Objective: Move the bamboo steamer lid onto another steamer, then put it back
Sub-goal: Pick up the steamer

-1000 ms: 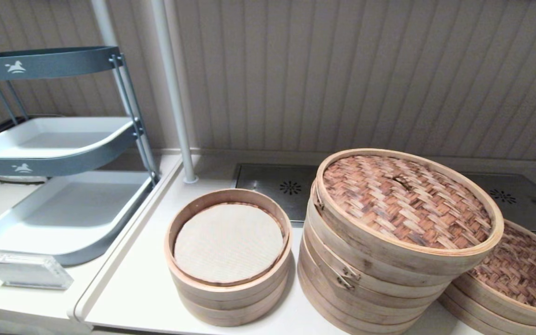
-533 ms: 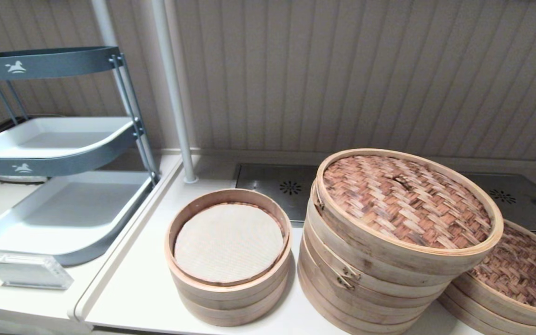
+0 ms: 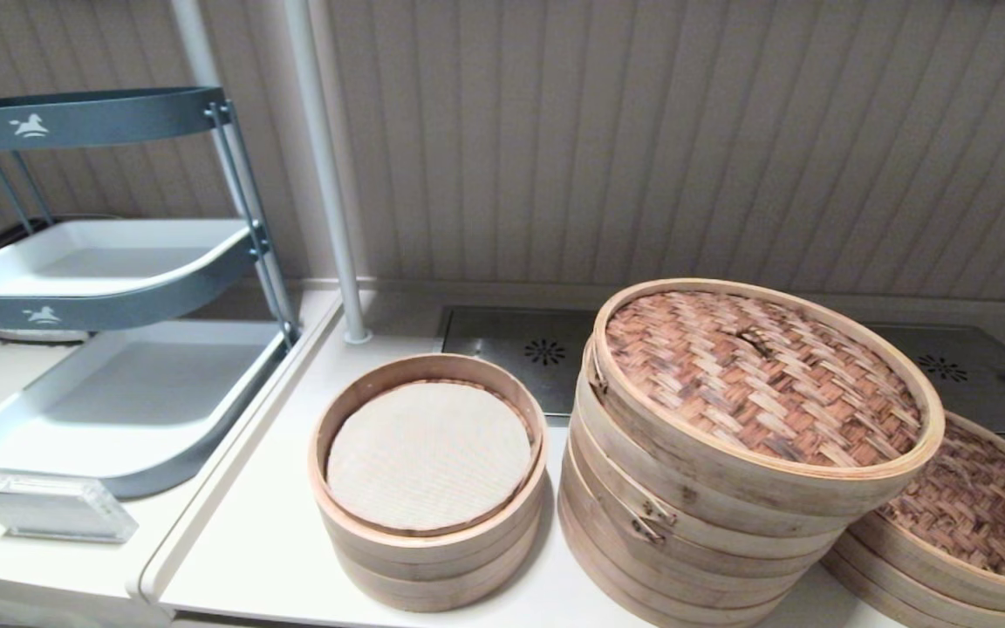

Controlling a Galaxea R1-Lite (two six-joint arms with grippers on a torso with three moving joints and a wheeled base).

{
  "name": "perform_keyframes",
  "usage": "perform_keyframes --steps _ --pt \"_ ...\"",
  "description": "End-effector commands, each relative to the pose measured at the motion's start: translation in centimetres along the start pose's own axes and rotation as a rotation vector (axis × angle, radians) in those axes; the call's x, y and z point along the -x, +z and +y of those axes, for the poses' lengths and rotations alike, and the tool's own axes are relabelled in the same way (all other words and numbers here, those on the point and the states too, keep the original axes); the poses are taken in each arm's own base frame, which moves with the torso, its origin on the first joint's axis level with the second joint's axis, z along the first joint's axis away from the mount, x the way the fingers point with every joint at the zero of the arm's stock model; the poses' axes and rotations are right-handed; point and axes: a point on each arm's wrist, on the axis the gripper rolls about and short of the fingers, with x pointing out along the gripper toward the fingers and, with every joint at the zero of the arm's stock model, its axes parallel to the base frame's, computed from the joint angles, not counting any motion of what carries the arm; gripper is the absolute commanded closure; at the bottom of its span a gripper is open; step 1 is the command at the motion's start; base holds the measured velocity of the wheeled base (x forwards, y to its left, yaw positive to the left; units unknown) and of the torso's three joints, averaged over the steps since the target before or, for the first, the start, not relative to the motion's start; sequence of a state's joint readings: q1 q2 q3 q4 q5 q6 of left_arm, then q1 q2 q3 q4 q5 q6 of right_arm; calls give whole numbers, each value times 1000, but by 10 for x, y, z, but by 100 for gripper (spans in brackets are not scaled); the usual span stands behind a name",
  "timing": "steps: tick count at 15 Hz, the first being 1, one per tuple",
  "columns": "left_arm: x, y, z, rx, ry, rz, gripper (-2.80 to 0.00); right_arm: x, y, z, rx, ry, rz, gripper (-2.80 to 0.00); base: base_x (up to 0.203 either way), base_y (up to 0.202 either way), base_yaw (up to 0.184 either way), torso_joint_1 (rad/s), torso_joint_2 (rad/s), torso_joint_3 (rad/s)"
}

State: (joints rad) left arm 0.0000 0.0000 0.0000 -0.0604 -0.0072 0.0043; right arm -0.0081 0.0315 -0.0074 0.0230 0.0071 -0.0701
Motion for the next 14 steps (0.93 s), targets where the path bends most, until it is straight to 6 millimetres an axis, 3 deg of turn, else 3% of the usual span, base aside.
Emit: perform_keyframes --steps 1,14 --pt "-1 -7 0 0 1 21 0 1 -3 0 -1 4 -38 0 0 0 0 0 0 0" --pt "-1 -7 0 0 1 22 0 1 -3 0 -22 3 -40 0 0 0 0 0 0 0"
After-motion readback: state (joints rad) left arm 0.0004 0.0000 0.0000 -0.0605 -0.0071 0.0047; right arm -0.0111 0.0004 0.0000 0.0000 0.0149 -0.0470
